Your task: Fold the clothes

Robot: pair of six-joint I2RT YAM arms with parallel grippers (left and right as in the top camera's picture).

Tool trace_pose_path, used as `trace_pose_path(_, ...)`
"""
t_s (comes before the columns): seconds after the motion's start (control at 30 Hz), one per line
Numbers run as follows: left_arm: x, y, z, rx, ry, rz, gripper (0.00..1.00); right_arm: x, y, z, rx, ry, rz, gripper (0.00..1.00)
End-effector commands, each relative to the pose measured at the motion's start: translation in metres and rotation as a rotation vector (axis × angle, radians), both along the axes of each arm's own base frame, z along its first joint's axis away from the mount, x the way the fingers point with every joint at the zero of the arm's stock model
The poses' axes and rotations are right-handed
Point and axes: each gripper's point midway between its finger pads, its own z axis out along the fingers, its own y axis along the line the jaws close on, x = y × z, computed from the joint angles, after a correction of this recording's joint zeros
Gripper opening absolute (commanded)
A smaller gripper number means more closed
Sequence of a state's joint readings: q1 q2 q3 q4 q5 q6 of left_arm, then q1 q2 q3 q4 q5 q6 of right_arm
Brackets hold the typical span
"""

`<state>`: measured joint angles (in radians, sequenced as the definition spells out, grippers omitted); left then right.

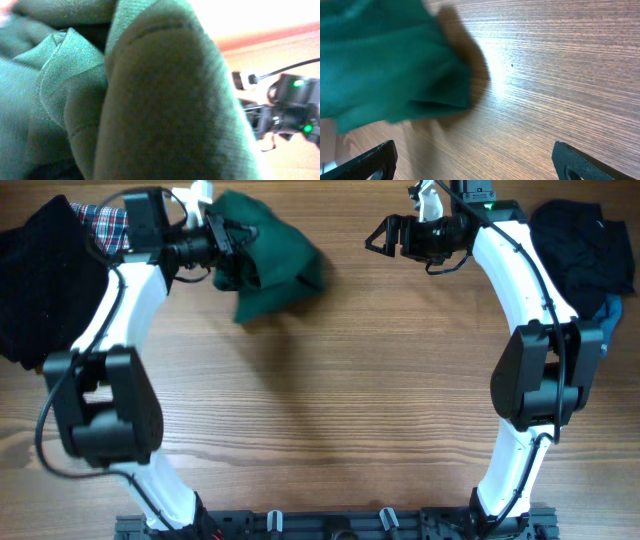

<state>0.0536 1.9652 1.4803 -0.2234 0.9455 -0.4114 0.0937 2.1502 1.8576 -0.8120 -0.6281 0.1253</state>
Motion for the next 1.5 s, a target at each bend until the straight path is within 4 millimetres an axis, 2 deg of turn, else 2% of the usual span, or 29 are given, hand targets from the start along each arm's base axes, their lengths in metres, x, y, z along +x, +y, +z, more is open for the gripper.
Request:
trace_pose_path(0.0,-0.003,0.007,0.056,0.024,-0.096,0.073,0.04,0.000,-0.001,0.014,-0.025,-0.037,0.009,0.99)
trace_pose_path(0.13,-0.005,0.013,0.076,0.050,-0.144,0.112,0.04,-0.005,-0.002,0.007,-0.041,-0.025,0.019,0.99)
trace_pose_path(0.3,-0.002,0.016,0.080,0.036,-0.127,0.148,0.04,-0.008,-0.003,0.003,-0.049,-0.016,0.032,1.00)
trace_pose_path(0.4,0.000,0.016,0.097,0.009,-0.166,0.165,0.04,-0.008,-0.003,0.002,-0.050,-0.017,0.034,0.99)
trace_pose_path(0.43,0.000,0.018,0.106,0.004,-0.185,0.179,0.04,-0.008,-0.003,0.002,-0.050,-0.016,0.034,1.00)
trace_pose_path(0.5,-0.001,0.029,0.138,0.003,-0.244,0.234,0.04,-0.009,-0.003,0.002,-0.050,-0.012,0.034,0.99)
trace_pose_path(0.57,-0.004,0.038,0.162,-0.002,-0.278,0.281,0.04,-0.009,-0.003,0.001,-0.050,-0.011,0.034,0.99)
trace_pose_path(0.7,-0.015,0.065,0.206,-0.020,-0.331,0.417,0.04,-0.012,-0.003,-0.004,-0.051,0.012,0.035,1.00)
trace_pose_path(0.83,-0.034,0.092,0.242,-0.004,-0.416,0.509,0.04,-0.013,-0.003,-0.005,-0.052,0.018,0.035,0.99)
trace_pose_path(0.9,-0.042,0.102,0.252,0.001,-0.436,0.533,0.04,-0.013,-0.003,-0.005,-0.052,0.020,0.035,1.00)
trace_pose_path(0.97,-0.048,0.119,0.257,0.013,-0.442,0.577,0.04,-0.015,-0.003,-0.005,-0.052,0.027,0.036,0.99)
trace_pose_path(1.03,-0.052,0.146,0.254,0.033,-0.427,0.633,0.04,-0.017,-0.003,-0.006,-0.054,0.038,0.038,1.00)
trace_pose_path(1.13,-0.058,0.184,0.239,0.123,-0.403,0.698,0.04,-0.020,-0.003,-0.007,-0.058,0.045,0.046,1.00)
trace_pose_path(1.23,-0.066,0.214,0.230,0.193,-0.392,0.746,0.04,-0.021,-0.002,-0.007,-0.057,0.048,0.049,1.00)
trace_pose_path(1.33,-0.079,0.252,0.218,0.258,-0.358,0.815,0.04,-0.023,0.004,-0.008,-0.057,0.049,0.060,0.99)
trace_pose_path(1.47,-0.088,0.271,0.209,0.318,-0.342,0.834,0.04,-0.025,0.012,-0.007,-0.058,0.046,0.078,0.99)
